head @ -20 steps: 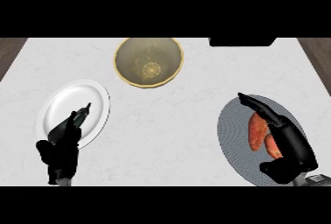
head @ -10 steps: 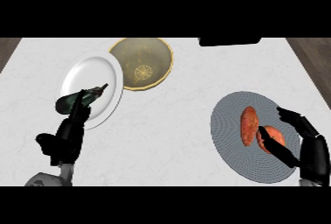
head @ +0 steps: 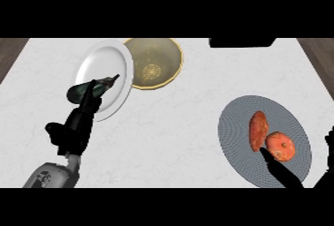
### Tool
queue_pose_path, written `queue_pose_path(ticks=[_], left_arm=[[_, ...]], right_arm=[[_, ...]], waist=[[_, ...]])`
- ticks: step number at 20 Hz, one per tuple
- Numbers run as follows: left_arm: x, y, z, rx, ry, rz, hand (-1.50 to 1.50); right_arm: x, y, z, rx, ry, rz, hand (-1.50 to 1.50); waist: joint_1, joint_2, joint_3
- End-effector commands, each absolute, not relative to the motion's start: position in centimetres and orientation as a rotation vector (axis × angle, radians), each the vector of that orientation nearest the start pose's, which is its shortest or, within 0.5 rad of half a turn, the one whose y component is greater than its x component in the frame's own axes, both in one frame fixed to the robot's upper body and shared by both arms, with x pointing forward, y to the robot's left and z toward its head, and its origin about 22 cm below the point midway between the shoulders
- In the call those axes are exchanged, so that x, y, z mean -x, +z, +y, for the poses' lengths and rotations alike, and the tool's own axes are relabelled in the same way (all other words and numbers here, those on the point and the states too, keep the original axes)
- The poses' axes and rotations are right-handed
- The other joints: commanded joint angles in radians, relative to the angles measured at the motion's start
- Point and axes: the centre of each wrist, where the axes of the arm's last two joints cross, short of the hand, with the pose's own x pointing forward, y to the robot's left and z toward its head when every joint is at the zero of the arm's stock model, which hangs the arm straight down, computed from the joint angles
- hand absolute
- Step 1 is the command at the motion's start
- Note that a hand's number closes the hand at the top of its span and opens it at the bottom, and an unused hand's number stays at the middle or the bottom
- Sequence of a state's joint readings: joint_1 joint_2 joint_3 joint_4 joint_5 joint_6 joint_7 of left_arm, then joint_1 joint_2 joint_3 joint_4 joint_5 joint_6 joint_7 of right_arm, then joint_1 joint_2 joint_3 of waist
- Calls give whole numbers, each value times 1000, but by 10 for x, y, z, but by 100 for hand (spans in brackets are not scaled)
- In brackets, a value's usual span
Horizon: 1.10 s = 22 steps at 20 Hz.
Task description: Pick the squash from the placemat and place it in the bowl
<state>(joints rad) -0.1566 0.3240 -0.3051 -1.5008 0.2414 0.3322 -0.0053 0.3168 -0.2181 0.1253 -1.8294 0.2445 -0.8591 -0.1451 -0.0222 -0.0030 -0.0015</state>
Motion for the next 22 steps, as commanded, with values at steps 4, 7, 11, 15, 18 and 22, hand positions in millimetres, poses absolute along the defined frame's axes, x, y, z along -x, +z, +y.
queue_pose_path(ticks=[4, 7, 11, 15, 18, 22], left_arm=[[-270, 30, 220, -67, -118, -1584, 0], [-270, 24, 225, -66, -122, -1587, 0], [-263, 21, 222, -50, -121, -1607, 0], [-266, 27, 203, -58, -109, -1588, 0], [-281, 41, 226, -66, -123, -1601, 0], [-267, 25, 199, -66, -91, -1589, 0]], right_arm=[[-132, 54, -280, 1133, -193, -1500, -150], [-162, 84, -287, 1078, -191, -1421, -150], [-160, 88, -298, 987, -151, -1258, -150], [-166, 86, -300, 921, -93, -1147, -150], [-170, 79, -301, 885, -70, -1067, -150], [-186, 71, -295, 845, -55, -1068, -150]], waist=[[16, 3, -1], [31, 8, -2], [26, 4, 0], [22, 2, 2], [20, 3, 1], [21, 3, 2]])
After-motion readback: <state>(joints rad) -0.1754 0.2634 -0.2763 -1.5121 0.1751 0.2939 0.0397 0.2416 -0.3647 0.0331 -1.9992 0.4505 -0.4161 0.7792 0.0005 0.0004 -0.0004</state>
